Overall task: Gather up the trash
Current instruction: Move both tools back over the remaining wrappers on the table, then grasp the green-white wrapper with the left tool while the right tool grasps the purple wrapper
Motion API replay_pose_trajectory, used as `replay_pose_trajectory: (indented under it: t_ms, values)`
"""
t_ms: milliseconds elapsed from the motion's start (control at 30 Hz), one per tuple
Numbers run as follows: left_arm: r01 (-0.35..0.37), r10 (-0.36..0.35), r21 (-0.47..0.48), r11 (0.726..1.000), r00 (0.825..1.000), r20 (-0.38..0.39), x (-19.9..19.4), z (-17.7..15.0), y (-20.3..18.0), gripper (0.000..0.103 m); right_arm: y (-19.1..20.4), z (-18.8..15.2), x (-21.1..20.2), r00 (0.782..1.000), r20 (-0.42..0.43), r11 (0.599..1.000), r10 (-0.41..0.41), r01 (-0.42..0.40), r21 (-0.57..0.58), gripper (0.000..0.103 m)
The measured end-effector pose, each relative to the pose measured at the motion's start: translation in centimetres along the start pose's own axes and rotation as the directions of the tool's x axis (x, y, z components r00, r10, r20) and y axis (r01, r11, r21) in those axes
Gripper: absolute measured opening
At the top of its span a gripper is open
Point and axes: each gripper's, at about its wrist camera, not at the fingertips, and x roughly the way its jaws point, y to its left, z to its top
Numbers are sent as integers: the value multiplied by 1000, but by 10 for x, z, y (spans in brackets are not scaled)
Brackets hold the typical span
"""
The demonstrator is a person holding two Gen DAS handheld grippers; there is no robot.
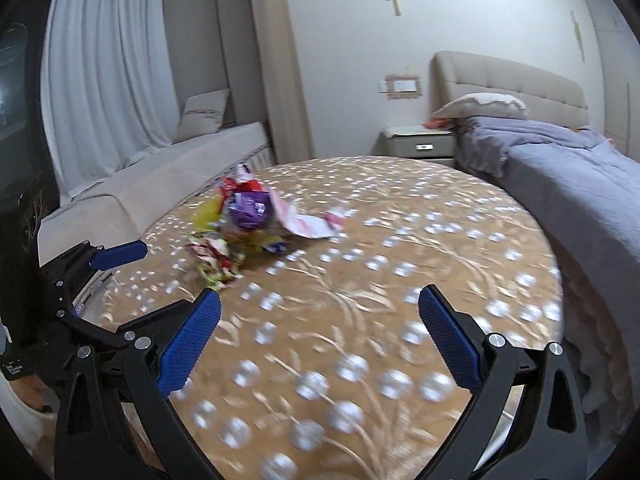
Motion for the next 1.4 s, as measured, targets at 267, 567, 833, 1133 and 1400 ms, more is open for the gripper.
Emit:
replay_pose_trajectory:
  t_ms: [267, 567, 833, 1133, 1400]
  values:
    - [-35, 34, -41, 999, 999, -9, 8, -6, 42, 98, 31, 18, 38, 999, -26, 999, 44, -45, -16, 99]
    - [-7, 0, -67, 998, 995, -96, 44, -9, 73, 98, 47, 31, 91, 986, -129, 994, 101, -94, 59, 99]
    - [44, -57, -73, 996, 980, -192, 85, -5, 80, 98, 52, 44, 155, 961, -241, 980, 134, -93, 175, 99]
    - [64, -86, -91, 994, 963, -254, 120, 8, 84, 65, 51, 61, 187, 964, -235, 976, 122, -74, 205, 98]
    - [74, -104, -135, 988, 966, -236, 114, 5, 86, 57, 48, 55, 184, 965, -217, 975, 148, -105, 196, 56]
